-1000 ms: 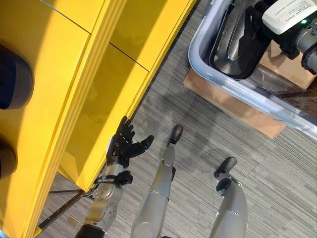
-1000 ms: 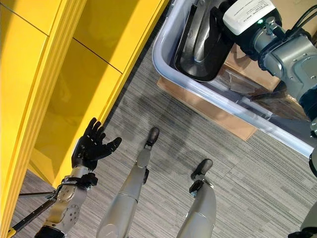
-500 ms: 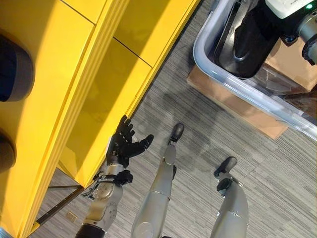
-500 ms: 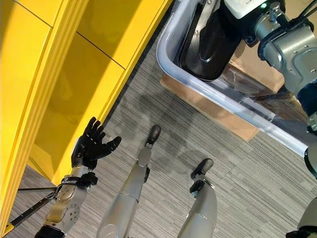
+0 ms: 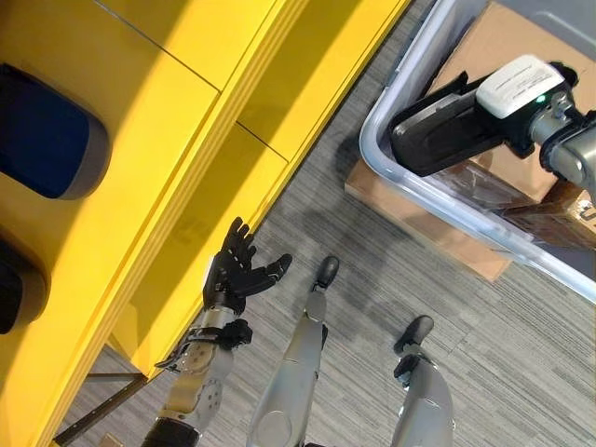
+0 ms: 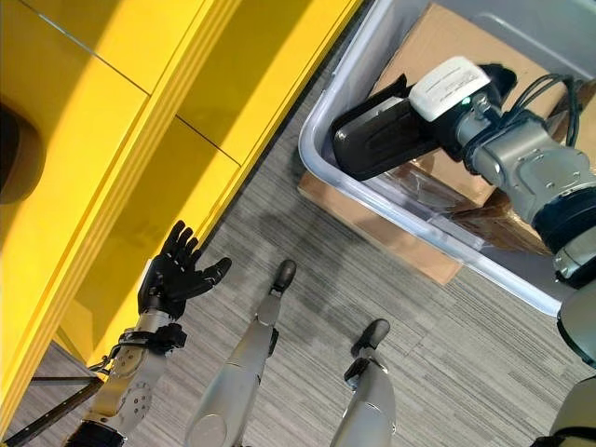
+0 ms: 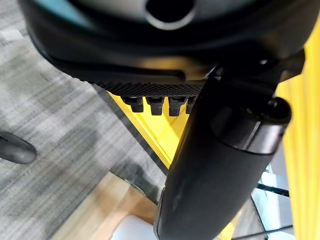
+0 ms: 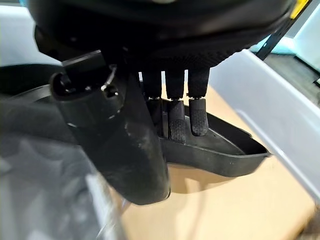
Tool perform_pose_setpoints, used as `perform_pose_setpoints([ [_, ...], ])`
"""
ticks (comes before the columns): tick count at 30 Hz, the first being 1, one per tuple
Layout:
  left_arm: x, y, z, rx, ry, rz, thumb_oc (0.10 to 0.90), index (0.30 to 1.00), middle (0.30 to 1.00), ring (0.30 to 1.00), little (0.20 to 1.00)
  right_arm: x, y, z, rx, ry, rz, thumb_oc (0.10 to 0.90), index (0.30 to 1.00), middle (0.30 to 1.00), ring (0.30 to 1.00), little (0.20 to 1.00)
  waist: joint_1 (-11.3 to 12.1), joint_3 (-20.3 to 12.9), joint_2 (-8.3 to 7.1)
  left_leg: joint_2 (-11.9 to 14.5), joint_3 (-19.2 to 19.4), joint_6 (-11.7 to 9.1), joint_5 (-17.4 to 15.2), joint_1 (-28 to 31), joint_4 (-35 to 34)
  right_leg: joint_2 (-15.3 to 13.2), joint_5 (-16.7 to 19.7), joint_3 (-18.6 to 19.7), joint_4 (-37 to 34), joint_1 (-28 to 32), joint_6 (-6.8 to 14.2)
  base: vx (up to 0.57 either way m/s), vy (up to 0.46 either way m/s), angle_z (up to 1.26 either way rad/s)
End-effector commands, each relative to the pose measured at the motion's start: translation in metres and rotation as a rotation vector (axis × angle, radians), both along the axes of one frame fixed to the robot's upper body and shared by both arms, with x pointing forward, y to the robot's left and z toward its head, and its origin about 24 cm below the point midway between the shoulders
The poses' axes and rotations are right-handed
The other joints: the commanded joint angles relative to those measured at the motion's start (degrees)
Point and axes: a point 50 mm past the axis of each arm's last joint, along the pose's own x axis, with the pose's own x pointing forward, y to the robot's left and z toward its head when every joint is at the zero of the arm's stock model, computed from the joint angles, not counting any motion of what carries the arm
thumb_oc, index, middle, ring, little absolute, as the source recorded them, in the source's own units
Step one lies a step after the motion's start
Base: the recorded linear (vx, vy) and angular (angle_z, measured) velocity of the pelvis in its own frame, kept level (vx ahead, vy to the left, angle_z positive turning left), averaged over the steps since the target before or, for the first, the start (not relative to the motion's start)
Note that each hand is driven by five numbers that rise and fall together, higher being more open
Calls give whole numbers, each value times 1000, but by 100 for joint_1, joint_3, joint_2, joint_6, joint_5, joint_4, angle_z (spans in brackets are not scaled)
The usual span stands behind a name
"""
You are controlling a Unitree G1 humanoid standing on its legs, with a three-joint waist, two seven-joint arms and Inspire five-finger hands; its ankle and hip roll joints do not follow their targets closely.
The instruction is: Move parts from the plastic box to the shelf.
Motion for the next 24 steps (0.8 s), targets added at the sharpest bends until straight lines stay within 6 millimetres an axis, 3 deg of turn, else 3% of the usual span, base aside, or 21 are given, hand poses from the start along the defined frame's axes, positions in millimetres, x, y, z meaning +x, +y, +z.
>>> perform_pose_setpoints([
  [1, 3, 19, 30, 70, -144, 11, 900, 1000, 1000, 1000, 1000, -5, 17, 19, 41, -33, 102, 400, 300, 300, 300, 300, 188, 100, -630, 73, 298, -81, -370, -82, 295, 392, 887, -9, -1522, 2212, 112, -8, -1, -14],
  [6, -1, 26, 25, 100, -112, -3, 900, 1000, 1000, 1000, 1000, -13, 22, -2, 107, 53, 157, 400, 300, 300, 300, 300, 126, -323, -941, 320, 359, -131, -256, 521, -34, 524, 1057, 19, -1792, 2638, 122, -6, -2, -18],
  [14, -7, 38, 20, 115, -80, 18, 900, 1000, 1000, 1000, 1000, -25, 29, 2, 153, 54, 228, 400, 300, 300, 300, 300, 6, -749, -1188, 584, 494, -203, -110, 1111, -452, 639, 1271, 124, -2051, 2890, 150, -7, 2, -12],
  [18, -12, 47, 17, 143, -59, 20, 900, 1000, 1000, 1000, 1000, -35, 33, 15, 153, 26, 274, 400, 300, 300, 300, 300, -126, -1095, -1317, 816, 637, -257, -84, 1553, -631, 699, 1285, 284, -2142, 3060, 141, 18, -8, -28],
  [24, -11, 52, 24, 316, -77, 9, 900, 1000, 1000, 1000, 1000, -48, 44, 25, 189, 12, 366, 400, 300, 300, 300, 300, -325, -1497, -1387, 1056, 863, -296, -167, 2082, -711, 767, 1160, 489, -2142, 3256, 105, 43, 4, -27],
])
